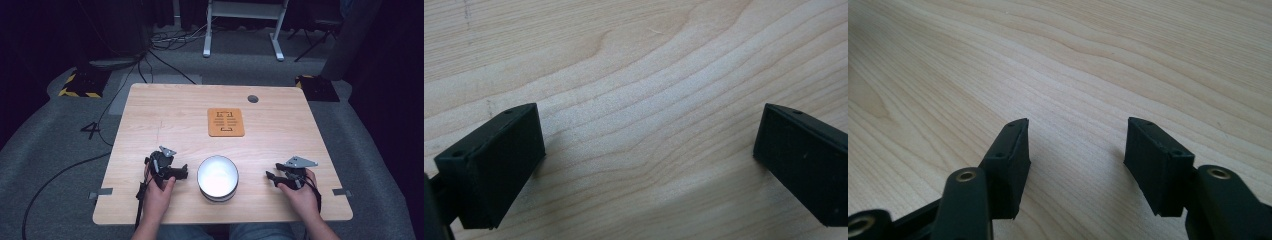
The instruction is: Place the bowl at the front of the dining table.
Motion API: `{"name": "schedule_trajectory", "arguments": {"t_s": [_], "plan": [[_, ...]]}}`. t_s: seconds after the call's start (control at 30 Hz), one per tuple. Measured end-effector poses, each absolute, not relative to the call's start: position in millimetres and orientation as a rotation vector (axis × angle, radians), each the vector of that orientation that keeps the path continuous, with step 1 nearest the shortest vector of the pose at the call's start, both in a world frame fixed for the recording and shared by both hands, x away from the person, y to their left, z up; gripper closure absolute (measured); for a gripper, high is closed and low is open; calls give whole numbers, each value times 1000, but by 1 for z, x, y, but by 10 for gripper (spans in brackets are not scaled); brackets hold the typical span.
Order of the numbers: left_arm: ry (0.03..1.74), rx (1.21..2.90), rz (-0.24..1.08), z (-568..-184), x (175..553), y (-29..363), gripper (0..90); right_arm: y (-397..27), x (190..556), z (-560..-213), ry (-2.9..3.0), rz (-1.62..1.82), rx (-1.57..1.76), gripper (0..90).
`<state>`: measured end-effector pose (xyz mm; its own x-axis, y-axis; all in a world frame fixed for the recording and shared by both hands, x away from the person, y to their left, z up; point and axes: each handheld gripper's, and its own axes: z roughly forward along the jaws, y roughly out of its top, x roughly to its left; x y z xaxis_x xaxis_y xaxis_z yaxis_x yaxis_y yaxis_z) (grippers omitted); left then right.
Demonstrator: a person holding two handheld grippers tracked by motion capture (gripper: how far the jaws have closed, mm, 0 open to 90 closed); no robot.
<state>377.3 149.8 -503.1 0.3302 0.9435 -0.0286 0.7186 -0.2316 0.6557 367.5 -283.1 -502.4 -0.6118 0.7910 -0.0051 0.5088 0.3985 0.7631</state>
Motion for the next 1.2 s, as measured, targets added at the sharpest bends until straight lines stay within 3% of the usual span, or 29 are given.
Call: {"name": "schedule_trajectory", "arguments": {"t_s": [0.67,1.2], "plan": [[1454,2027,510,-503,377,150,2,-281,372,-498,2326,1022,1117,443],[1467,2021,522,-503,378,148,1,-271,363,-435,2358,1063,1083,471]]}}
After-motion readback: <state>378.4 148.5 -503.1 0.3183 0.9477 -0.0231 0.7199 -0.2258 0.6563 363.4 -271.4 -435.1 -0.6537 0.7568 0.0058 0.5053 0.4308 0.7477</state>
